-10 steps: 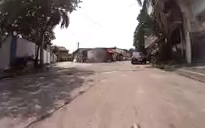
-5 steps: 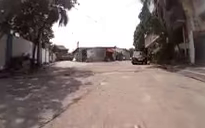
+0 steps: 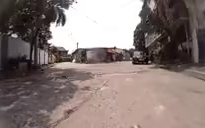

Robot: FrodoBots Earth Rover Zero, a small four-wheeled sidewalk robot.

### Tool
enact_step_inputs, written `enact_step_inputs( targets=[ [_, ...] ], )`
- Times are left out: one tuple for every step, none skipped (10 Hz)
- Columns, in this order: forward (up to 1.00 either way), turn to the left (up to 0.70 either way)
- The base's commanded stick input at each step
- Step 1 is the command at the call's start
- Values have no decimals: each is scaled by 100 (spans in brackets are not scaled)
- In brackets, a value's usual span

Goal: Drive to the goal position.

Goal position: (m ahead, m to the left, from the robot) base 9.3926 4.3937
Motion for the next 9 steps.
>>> enact_step_inputs(
  targets=[
    [70, 0],
    [70, 0],
    [70, 0],
    [70, 0],
    [70, 0],
    [70, 0],
    [70, 0],
    [70, 0],
    [70, 0]
  ],
)
